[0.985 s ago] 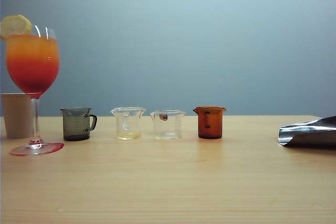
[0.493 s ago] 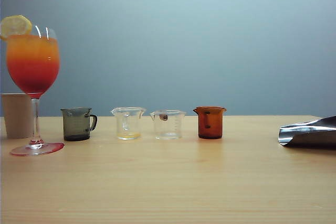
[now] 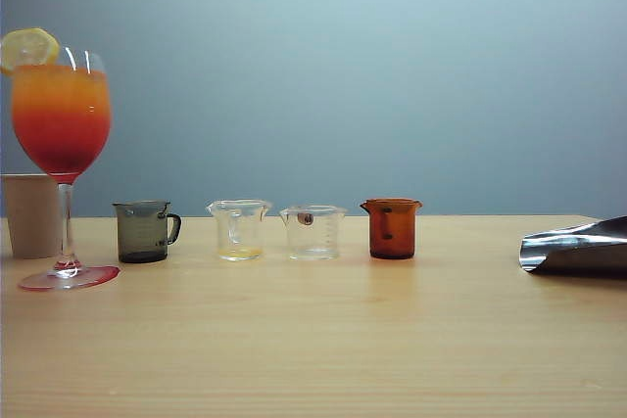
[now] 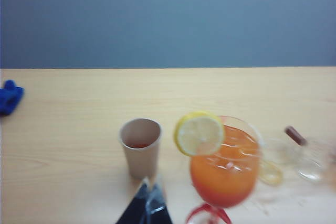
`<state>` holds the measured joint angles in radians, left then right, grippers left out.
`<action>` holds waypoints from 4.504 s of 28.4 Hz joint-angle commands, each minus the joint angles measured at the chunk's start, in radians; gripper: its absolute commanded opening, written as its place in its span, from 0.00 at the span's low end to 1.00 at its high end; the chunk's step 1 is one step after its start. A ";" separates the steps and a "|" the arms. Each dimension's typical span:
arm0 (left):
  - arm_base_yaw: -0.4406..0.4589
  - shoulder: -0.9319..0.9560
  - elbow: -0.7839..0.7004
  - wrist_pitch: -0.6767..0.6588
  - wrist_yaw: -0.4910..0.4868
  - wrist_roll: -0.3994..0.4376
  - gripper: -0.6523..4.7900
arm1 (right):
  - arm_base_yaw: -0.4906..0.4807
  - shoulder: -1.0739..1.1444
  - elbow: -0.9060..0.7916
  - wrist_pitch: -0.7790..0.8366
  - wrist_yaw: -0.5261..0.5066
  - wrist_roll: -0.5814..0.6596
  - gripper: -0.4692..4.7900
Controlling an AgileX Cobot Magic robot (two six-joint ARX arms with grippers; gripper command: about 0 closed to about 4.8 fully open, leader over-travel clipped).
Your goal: Pick up the lemon slice from the paper cup on the left and carefully insert it into the rim of the goblet.
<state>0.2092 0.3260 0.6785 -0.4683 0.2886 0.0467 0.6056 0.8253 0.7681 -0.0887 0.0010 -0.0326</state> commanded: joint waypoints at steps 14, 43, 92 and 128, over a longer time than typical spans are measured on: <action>-0.016 -0.016 -0.253 0.345 -0.117 -0.107 0.11 | 0.000 -0.003 0.007 0.010 0.004 -0.002 0.08; -0.235 -0.304 -0.567 0.523 -0.292 -0.047 0.11 | 0.000 -0.003 0.007 0.010 0.004 -0.002 0.08; -0.232 -0.324 -0.669 0.596 -0.245 -0.047 0.12 | -0.166 -0.183 -0.168 0.016 0.005 -0.002 0.08; -0.232 -0.324 -0.669 0.596 -0.246 -0.047 0.12 | -0.577 -0.824 -0.760 0.273 0.005 0.040 0.08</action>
<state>-0.0212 0.0017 0.0059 0.1154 0.0387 -0.0002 0.0376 0.0013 0.0090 0.1562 0.0048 0.0032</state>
